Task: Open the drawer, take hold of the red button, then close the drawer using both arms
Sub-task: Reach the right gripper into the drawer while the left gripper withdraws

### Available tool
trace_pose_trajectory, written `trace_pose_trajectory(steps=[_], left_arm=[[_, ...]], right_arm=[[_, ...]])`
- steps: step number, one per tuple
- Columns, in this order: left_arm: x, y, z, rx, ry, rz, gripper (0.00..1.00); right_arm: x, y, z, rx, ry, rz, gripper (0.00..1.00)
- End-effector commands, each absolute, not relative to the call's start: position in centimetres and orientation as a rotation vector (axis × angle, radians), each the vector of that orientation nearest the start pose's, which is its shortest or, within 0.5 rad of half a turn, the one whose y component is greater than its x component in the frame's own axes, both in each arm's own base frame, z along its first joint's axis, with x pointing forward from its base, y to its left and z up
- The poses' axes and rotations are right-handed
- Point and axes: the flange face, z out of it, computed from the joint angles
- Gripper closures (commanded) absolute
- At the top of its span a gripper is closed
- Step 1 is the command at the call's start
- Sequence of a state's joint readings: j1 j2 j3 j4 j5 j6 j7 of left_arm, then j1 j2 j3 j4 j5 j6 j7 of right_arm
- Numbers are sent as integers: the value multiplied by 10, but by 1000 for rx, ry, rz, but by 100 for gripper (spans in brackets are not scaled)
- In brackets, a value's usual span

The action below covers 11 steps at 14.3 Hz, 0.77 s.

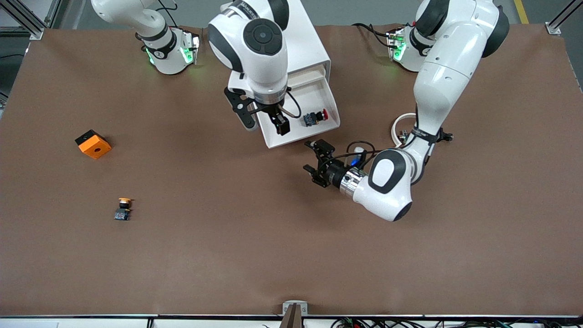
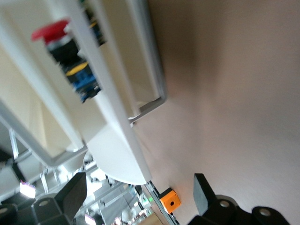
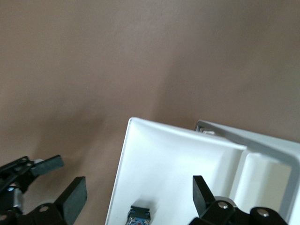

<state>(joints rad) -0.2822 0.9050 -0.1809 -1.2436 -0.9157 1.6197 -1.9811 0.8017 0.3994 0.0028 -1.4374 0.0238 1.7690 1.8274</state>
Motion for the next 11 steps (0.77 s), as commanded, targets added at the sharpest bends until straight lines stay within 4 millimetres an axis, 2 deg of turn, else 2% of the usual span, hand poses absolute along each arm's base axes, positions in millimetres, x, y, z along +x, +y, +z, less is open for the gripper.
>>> trace_pose_trajectory(steps=[1,2,4,7,10,11], left_arm=[[641,-331,268,1918,1958,-1477,0],[646,-318,288,2042,1894,-1343,0],[647,-309,318,2260,1760,-1133,0],[645,-304,365,2429,1703,-899,0],[643,-291,418,2598,1549,-643,0],[644,-284,425,2662,1485,-576,0]], right_arm=[[468,514,450,-2736,1642,51,0],[465,522,444,-2726,1665,50,0],[461,538,432,-2682,1693,41,0],[453,554,408,-2657,1732,41,0],[445,561,399,-2672,1731,75,0],[444,563,392,-2677,1737,93,0]])
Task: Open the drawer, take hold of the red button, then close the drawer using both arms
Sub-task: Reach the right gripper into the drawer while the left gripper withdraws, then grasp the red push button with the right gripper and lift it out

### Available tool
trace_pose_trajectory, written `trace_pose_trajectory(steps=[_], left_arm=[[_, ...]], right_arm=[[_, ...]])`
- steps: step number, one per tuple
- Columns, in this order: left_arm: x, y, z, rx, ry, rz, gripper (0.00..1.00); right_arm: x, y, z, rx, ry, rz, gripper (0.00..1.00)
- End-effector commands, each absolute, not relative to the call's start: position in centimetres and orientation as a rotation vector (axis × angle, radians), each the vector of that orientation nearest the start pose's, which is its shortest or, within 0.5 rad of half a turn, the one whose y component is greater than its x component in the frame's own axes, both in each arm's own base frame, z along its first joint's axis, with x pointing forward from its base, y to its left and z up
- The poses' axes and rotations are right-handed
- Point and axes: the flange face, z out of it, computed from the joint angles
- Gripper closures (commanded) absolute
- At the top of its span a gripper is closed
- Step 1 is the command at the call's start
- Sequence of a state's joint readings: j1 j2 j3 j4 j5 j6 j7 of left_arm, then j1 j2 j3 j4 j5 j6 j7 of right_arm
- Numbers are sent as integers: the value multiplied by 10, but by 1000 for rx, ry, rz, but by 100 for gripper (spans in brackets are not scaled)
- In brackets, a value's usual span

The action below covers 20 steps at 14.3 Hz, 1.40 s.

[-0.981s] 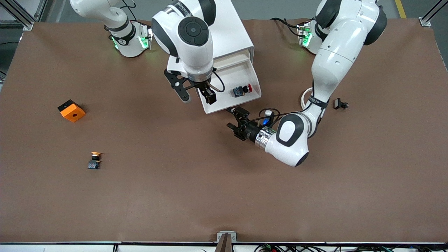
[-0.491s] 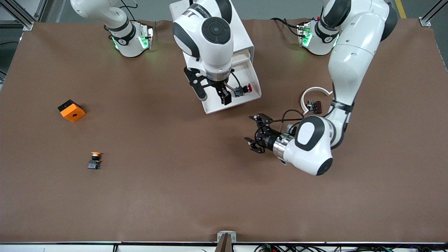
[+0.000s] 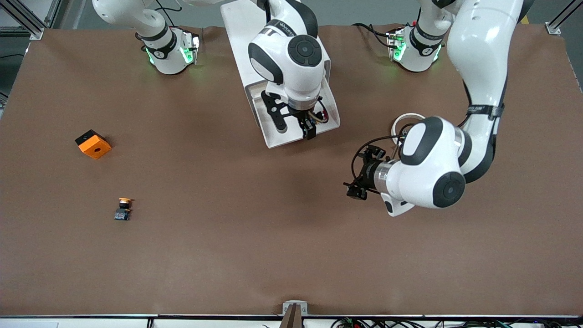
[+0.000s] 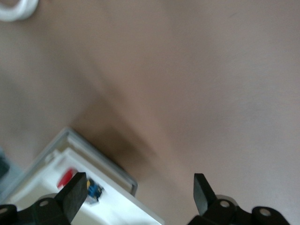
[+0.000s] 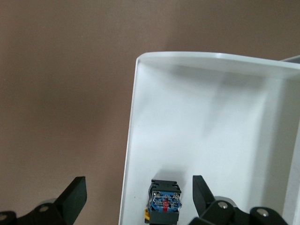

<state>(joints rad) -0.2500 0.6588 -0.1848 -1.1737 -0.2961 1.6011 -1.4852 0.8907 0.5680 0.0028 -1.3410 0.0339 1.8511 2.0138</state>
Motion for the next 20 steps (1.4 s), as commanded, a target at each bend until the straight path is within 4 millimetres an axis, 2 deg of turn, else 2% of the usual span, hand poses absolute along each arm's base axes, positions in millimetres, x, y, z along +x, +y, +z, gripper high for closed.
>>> trace_pose_trajectory(steps=[1,4,6,8,9,15,17,19,20], left_arm=[[646,-275,436,-2779,-1449,512,0],[645,-254,457,-2876,-1139,349,0],[645,-240,479,-2928,-943,232,0],[649,-209,493,-2959,-839,196,0],[648,-204,498,-2975,-789,191,0],[655,-166,507,-3014,-671,190,0],[657,-156,508,-3023,-646,190,0],[658,-154,507,-3028,-623,193,0],[657,-154,506,-3029,-613,197,0]], right_arm=[[443,565,385,-2686,1739,97,0],[434,573,362,-2698,1779,103,0],[429,578,351,-2707,1788,137,0],[427,583,348,-2678,1794,195,0],[426,584,349,-2668,1797,222,0],[423,586,342,-2682,1789,247,0],[421,588,336,-2689,1782,245,7],[417,591,333,-2699,1774,242,10],[417,591,330,-2701,1777,245,18]])
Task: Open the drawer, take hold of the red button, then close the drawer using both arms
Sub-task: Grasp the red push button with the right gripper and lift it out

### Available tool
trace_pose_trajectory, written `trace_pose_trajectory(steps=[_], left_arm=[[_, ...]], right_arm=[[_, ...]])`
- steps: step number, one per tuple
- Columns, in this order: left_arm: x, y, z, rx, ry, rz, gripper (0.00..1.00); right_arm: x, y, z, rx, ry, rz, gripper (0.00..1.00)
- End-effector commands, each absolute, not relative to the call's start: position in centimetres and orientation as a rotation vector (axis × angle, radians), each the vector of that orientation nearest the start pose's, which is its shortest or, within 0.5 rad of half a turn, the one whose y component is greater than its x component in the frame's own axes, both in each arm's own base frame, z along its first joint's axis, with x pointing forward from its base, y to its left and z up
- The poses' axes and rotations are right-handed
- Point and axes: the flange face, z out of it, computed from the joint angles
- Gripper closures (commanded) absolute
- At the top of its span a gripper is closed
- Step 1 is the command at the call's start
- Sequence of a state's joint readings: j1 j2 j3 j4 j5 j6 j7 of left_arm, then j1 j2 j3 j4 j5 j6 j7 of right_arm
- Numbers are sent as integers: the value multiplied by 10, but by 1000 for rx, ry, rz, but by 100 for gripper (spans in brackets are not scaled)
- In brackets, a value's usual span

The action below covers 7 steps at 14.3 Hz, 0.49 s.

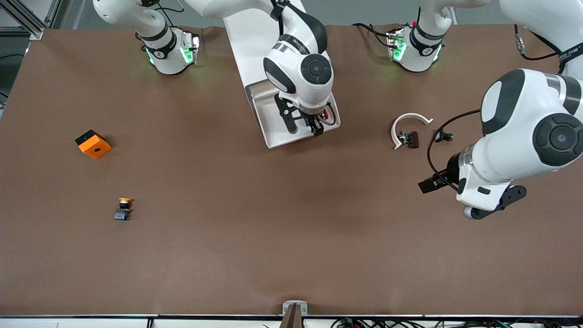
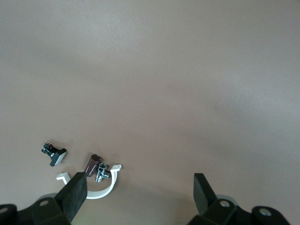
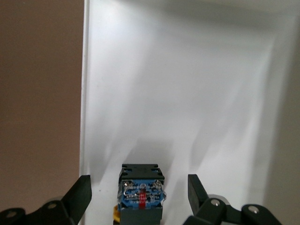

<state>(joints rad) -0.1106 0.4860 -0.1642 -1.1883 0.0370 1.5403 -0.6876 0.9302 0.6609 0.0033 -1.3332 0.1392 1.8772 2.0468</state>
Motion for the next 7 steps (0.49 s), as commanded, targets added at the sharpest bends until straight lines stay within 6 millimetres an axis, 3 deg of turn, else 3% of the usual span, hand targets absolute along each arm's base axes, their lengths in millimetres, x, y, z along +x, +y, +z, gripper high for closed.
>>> trace_pose_trajectory(steps=[1,3,4,7], left_arm=[[657,-154,507,-3032,-594,199,0],[657,-146,512,-3061,-484,190,0],[658,-137,512,-3074,-423,191,0],[661,-123,511,-3093,-309,199,0]], right_arm=[[417,591,332,-2701,1774,245,38],[417,593,333,-2685,1768,240,89],[418,594,334,-2676,1766,238,100],[420,593,337,-2668,1764,237,100]])
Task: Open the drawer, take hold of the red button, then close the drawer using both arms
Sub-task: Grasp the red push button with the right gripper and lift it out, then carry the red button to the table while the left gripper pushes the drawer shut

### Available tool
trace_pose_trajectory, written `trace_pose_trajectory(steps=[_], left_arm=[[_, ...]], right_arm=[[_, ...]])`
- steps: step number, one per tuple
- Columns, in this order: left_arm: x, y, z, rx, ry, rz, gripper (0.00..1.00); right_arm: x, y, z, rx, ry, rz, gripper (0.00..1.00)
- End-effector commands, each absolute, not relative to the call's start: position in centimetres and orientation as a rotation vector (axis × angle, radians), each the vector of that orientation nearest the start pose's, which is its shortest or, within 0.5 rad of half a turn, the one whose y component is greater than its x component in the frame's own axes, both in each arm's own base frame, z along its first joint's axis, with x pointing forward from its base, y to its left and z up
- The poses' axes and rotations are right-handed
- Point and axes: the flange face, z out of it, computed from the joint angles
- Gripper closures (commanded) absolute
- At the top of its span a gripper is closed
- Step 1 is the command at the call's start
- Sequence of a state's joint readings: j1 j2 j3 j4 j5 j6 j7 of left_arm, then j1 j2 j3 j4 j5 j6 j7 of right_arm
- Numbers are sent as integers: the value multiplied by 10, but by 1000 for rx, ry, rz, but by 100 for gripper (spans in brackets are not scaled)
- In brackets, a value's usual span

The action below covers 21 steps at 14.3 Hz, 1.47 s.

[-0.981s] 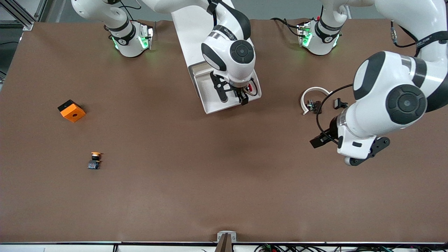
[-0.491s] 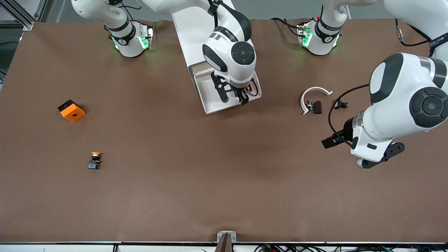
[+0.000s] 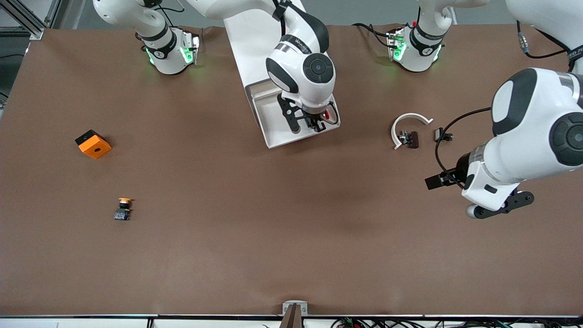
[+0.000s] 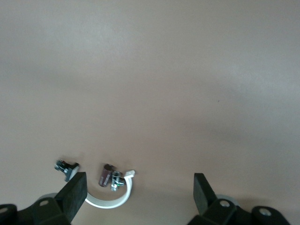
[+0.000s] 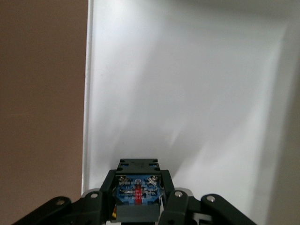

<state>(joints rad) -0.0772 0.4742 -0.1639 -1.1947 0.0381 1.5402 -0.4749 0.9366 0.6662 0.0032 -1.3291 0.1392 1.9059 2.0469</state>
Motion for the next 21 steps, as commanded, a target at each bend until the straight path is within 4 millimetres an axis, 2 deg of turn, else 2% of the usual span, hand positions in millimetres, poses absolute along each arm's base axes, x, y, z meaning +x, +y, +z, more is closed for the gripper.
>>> trace_pose_trajectory(steps=[1,2,4,5,7,8,9,11,13,15,17,21], left_arm=[[660,-123,511,-3094,-304,201,0],[660,-122,506,-3090,-305,214,0],[660,-123,499,-3088,-304,221,0],[660,-125,494,-3089,-298,221,0],[658,-130,471,-3087,-283,237,0],[656,-134,465,-3088,-274,239,0],[654,-134,454,-3087,-272,254,0],[648,-137,440,-3085,-268,253,0],[642,-145,432,-3089,-262,232,0],[641,-154,426,-3103,-241,204,0],[638,-181,422,-3130,-175,185,0],[634,-219,396,-3141,-110,199,0]], right_arm=[[424,591,340,-2660,1766,236,100],[427,590,343,-2657,1761,236,100],[435,588,364,-2678,1676,241,100],[443,581,367,-2725,1610,251,100],[455,570,389,-2856,1353,308,100],[460,565,402,-2874,1297,335,100],[472,554,416,-2875,1249,330,100],[485,533,447,-2919,1026,309,100],[494,510,462,-2979,874,306,100],[514,467,474,-3050,709,275,100],[528,419,482,-3072,546,286,100],[550,323,477,-3080,328,318,100]])
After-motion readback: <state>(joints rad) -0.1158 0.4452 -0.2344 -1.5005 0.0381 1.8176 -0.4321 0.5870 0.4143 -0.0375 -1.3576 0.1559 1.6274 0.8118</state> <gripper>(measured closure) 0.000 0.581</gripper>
